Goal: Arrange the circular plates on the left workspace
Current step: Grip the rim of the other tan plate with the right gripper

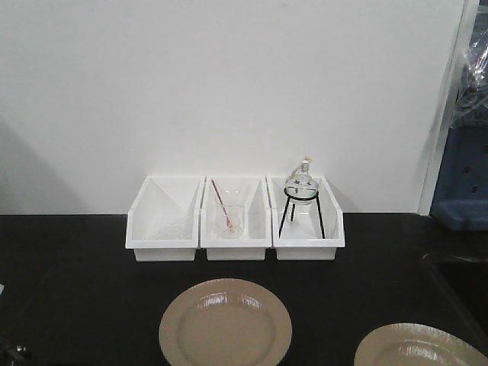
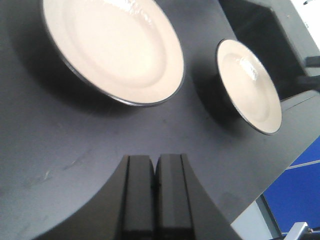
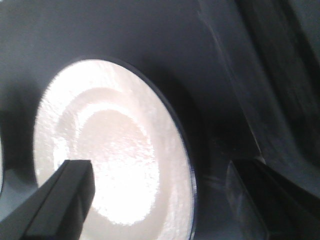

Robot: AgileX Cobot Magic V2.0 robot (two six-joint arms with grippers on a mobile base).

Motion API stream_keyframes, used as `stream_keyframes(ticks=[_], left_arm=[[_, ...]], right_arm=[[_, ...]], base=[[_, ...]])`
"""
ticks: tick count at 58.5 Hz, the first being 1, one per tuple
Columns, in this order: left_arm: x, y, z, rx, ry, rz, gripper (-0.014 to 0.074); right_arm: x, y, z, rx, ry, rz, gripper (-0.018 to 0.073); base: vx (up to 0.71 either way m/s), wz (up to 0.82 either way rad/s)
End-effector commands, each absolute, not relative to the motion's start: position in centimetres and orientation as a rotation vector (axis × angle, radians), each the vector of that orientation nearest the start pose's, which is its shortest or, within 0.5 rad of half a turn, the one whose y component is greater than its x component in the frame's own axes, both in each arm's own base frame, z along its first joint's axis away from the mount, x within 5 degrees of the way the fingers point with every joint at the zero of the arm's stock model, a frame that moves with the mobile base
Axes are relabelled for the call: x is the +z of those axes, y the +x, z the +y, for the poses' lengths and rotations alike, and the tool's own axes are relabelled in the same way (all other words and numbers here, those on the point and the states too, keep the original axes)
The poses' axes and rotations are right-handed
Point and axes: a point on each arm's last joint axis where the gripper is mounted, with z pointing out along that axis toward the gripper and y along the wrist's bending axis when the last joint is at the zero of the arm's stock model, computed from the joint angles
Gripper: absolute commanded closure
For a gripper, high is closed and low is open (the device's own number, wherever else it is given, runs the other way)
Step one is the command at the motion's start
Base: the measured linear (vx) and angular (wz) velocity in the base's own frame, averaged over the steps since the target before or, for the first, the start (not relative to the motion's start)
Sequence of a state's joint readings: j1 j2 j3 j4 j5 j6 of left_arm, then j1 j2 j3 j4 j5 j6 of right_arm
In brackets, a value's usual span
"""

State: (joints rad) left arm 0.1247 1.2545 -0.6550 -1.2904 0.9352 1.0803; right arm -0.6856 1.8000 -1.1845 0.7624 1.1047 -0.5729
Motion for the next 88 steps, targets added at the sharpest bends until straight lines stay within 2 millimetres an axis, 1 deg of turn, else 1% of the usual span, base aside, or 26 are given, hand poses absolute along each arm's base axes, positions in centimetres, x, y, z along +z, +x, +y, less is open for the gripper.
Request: stream_keyframes(ticks=[1, 7, 30, 35, 45, 48, 53, 56, 59, 61, 62, 65, 73, 77, 82, 88], left_arm=[[27.2, 22.2, -4.7, -1.072, 0.187, 2.165, 0.06], [27.2, 22.2, -4.7, -1.077, 0.187, 2.164, 0.06], [27.3, 22.3, -4.7, -1.085, 0.175, 2.155, 0.0599], [27.3, 22.3, -4.7, -1.084, 0.175, 2.154, 0.0599], [27.3, 22.3, -4.7, -1.082, 0.173, 2.154, 0.0599], [27.3, 22.3, -4.7, -1.082, 0.173, 2.154, 0.0599], [27.3, 22.3, -4.7, -1.083, 0.174, 2.154, 0.0599], [27.3, 22.3, -4.7, -1.086, 0.176, 2.154, 0.0599], [27.3, 22.2, -4.7, -1.089, 0.178, 2.154, 0.0599], [27.3, 22.2, -4.7, -1.089, 0.178, 2.154, 0.0599], [27.3, 22.2, -4.7, -1.089, 0.178, 2.154, 0.0599], [27.3, 22.2, -4.7, -1.089, 0.178, 2.154, 0.0599], [27.3, 22.2, -4.7, -1.089, 0.178, 2.154, 0.0599], [27.3, 22.2, -4.7, -1.089, 0.178, 2.154, 0.0599], [27.3, 22.2, -4.7, -1.089, 0.178, 2.154, 0.0599], [27.3, 22.2, -4.7, -1.089, 0.178, 2.154, 0.0599]], right_arm=[[22.1, 29.8, -17.0, 0.82, 0.618, 2.561, -0.0023], [21.1, 30.0, -17.1, 0.857, 0.62, 2.582, -0.0023], [17.9, 31.0, -17.0, 1.047, 0.612, 2.561, -0.0021], [17.3, 31.3, -16.4, 1.081, 0.585, 2.578, -0.0013], [16.7, 32.7, -14.1, 1.081, 0.48, 2.62, 0.0014], [16.6, 33.1, -13.6, 1.066, 0.471, 2.624, 0.0038], [16.7, 33.4, -13.2, 1.06, 0.469, 2.616, 0.0123], [16.7, 33.5, -13.2, 1.068, 0.477, 2.605, 0.0216], [16.8, 33.5, -13.2, 1.074, 0.486, 2.594, 0.0348], [16.8, 33.5, -13.2, 1.075, 0.486, 2.593, 0.0419], [16.8, 33.5, -13.2, 1.075, 0.486, 2.593, 0.0473], [16.8, 33.5, -13.2, 1.076, 0.481, 2.594, 0.0577], [17.0, 33.6, -13.1, 1.113, 0.485, 2.57, 0.057], [17.4, 33.8, -12.8, 1.177, 0.502, 2.52, 0.0568], [18.2, 34.3, -12.5, 1.283, 0.53, 2.412, 0.0565], [19.8, 34.9, -12.2, 1.392, 0.548, 2.249, 0.0564]], base=[[0.0, 0.0], [0.0, 0.0], [0.0, 0.0], [0.0, 0.0], [0.0, 0.0], [0.0, 0.0], [0.0, 0.0], [0.0, 0.0], [0.0, 0.0], [0.0, 0.0], [0.0, 0.0], [0.0, 0.0], [0.0, 0.0], [0.0, 0.0], [0.0, 0.0], [0.0, 0.0]])
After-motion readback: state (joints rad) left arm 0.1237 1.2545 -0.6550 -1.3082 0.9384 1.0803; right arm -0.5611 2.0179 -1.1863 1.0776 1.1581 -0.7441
